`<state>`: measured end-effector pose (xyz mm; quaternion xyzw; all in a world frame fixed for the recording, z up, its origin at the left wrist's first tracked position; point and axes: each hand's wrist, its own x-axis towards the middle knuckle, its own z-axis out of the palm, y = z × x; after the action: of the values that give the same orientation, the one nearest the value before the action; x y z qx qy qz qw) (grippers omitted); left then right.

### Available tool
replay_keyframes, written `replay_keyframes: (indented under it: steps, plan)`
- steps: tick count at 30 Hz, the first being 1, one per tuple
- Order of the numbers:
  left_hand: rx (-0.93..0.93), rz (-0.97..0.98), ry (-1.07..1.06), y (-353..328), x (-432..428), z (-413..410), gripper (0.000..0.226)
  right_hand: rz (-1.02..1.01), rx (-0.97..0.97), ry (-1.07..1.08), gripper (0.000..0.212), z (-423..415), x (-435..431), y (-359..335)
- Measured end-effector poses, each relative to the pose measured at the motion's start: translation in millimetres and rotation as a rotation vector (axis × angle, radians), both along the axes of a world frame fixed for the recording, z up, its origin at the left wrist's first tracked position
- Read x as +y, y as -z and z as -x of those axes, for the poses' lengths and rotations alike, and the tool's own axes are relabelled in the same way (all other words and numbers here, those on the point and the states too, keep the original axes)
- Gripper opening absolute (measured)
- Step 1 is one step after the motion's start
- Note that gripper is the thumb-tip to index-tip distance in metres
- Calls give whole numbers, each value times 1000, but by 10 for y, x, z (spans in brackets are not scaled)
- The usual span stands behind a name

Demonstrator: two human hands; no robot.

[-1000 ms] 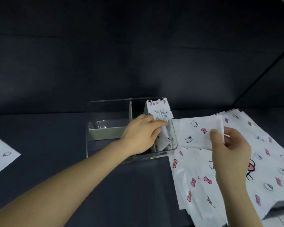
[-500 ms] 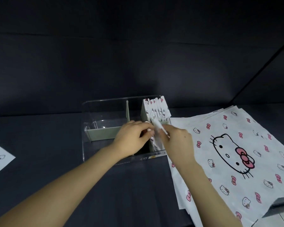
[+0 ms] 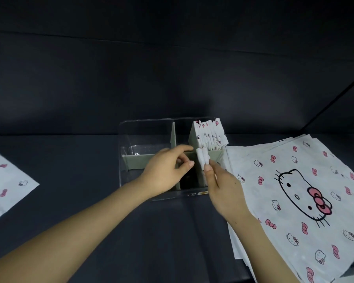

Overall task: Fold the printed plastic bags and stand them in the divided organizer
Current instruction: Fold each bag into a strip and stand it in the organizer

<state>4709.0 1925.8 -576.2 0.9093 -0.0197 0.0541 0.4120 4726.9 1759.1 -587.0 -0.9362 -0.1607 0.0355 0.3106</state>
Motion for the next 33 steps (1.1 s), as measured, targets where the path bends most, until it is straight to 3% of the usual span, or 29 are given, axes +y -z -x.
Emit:
replay_keyframes:
  steps: [5, 8, 15, 17, 20, 24, 29, 33]
  plan:
    - [-91, -217, -35, -150, 710, 625, 34, 110, -405, 102, 48, 55, 100, -23]
    - [-110, -306, -165, -58, 1247, 1124, 45, 50, -525, 52, 41, 241, 372, -137]
    - [19, -527, -786, 479, 2254, 2151, 53, -136, -469, -483, 38, 993, 1496, 122]
    - [135, -578, -896, 655, 2463, 2314, 63, -43, -434, -627, 40, 1139, 1790, 381]
    - [350, -579, -956, 855, 2682, 2467, 84, 225, -348, -677, 48, 1176, 2079, 719]
    - [456, -561, -889, 1008, 2751, 2541, 92, 356, -313, -618, 53, 1146, 2164, 976]
    - [277, -526, -512, 1085, 2654, 2630, 79, 155, -292, -515, 52, 1185, 2268, 833]
    - [135, -506, -271, 1131, 2614, 2664, 59, 125, -353, -697, 49, 1145, 2332, 896]
